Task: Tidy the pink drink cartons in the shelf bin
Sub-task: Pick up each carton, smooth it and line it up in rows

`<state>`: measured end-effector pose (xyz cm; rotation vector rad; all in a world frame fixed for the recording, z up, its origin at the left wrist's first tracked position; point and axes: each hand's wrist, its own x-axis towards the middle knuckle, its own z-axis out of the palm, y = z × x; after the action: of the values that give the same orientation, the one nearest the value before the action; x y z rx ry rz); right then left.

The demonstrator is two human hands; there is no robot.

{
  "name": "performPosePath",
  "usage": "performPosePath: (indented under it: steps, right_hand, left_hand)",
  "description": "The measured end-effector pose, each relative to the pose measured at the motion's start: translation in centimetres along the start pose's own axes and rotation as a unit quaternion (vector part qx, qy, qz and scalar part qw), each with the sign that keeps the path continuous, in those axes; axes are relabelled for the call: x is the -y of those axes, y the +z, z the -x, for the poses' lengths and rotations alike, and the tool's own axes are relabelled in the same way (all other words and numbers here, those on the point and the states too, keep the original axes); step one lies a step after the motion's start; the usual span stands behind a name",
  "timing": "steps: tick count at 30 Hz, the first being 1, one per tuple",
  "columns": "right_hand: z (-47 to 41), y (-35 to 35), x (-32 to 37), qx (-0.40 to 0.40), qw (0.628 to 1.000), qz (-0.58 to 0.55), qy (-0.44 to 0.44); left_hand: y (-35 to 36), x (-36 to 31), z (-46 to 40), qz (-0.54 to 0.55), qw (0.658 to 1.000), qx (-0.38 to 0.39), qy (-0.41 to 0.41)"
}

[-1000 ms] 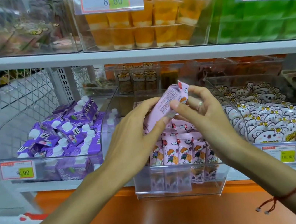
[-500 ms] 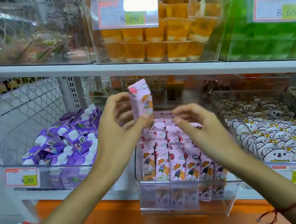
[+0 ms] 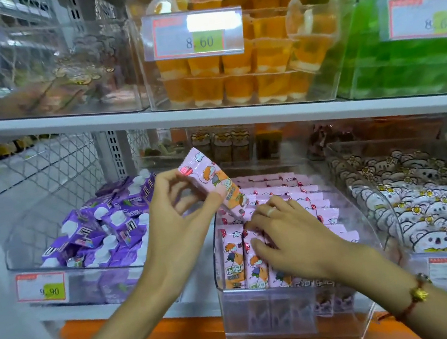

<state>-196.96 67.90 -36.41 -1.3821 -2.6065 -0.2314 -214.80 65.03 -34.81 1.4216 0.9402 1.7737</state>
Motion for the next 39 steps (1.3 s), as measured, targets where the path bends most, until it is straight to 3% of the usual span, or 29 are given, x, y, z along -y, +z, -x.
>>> performPosePath:
  steps: [5,13,24,27,30,32,35,39]
  right_hand:
    - [1.6,-0.3,-0.5,-0.008,0.991,-0.132,-0.017]
    - [2.7,0.1,-1.2,-0.02,0.979,-0.205,-0.011]
    - [3.0,0.4,-1.7,-0.017,0.979,-0.204,-0.02]
    - [3.0,0.5,-1.7,-0.02,0.98,-0.198,-0.019]
    - [3.0,0.5,-1.6,-0.019,0.983,-0.183,-0.017]
    - [3.0,0.5,-1.5,-0.021,0.984,-0.174,-0.012]
    - [3.1,0.4,-1.7,-0.034,0.99,-0.138,-0.008]
    - [3.6,-0.4,-2.3,-0.047,0.989,-0.142,0.015]
  left_hand:
    - [0.6,-1.1,-2.7,-0.095,0.983,0.147,0.046]
    - [1.8,-0.5,-6.6,-0.247,0.91,0.332,0.02]
    - [2.2,-2.0,-8.4,-0.445,0.816,0.369,0.008]
    - [3.1,-0.9,-7.6,-0.525,0.767,0.368,0.037]
    - [4.4,1.0,-6.8,-0.615,0.683,0.383,0.092]
    - [4.7,1.6,-6.8,-0.639,0.652,0.398,0.096]
    - [4.1,1.2,-7.4,-0.631,0.655,0.406,0.093]
    - [3.1,0.4,-6.9,-0.583,0.706,0.383,0.119]
